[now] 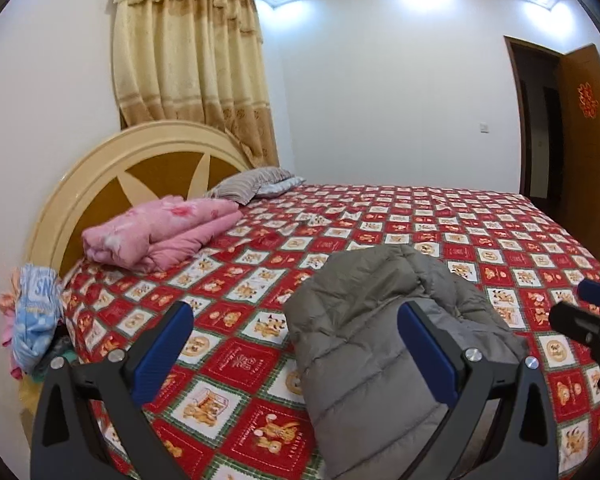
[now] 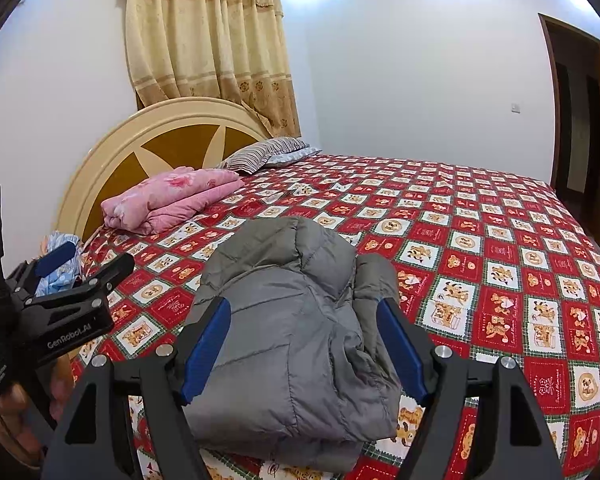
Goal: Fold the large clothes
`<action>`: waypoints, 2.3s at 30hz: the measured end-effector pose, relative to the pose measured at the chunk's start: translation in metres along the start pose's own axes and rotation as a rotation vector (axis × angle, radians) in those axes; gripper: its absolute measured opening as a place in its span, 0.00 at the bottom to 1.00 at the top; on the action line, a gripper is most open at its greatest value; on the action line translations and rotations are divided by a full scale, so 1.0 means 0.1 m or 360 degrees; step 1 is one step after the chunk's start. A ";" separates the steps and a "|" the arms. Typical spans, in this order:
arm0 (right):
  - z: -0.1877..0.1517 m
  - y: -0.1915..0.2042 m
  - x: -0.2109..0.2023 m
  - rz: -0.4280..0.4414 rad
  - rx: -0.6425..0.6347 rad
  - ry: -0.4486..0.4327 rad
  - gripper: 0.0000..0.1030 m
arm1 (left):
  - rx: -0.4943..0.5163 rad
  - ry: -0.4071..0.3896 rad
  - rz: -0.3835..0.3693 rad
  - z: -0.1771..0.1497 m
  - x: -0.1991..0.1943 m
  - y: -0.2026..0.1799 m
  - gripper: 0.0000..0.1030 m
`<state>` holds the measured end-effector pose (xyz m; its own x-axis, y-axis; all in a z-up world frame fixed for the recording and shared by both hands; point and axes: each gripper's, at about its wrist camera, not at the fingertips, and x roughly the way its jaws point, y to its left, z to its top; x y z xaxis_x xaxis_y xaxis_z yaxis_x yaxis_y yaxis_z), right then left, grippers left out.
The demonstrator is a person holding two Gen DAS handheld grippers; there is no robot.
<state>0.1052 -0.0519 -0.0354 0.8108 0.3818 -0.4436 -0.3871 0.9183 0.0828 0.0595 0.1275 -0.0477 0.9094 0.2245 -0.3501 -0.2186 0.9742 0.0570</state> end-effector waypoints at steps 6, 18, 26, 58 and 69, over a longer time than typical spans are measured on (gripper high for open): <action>-0.01 0.00 0.00 -0.0001 0.0002 0.0000 0.73 | -0.0035 0.0052 -0.0064 0.01 0.04 0.05 1.00; -0.01 -0.01 -0.01 -0.0002 0.0002 0.0000 0.73 | -0.0034 0.0036 -0.0062 0.01 0.02 0.03 1.00; -0.03 0.00 0.00 0.0000 -0.0001 0.0005 0.73 | -0.0031 0.0041 -0.0051 0.01 0.02 0.02 1.00; 0.01 0.00 -0.04 -0.0008 -0.0009 0.0009 0.73 | -0.0004 0.0038 -0.0077 0.00 0.02 -0.02 1.00; -0.01 0.02 -0.03 -0.0009 -0.0010 0.0014 0.73 | -0.0007 -0.0005 -0.0066 0.00 -0.04 -0.01 1.00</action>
<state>0.1016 -0.0518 -0.0344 0.8090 0.3759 -0.4519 -0.3855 0.9197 0.0748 0.0565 0.1253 -0.0470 0.9189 0.1839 -0.3491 -0.1820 0.9825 0.0386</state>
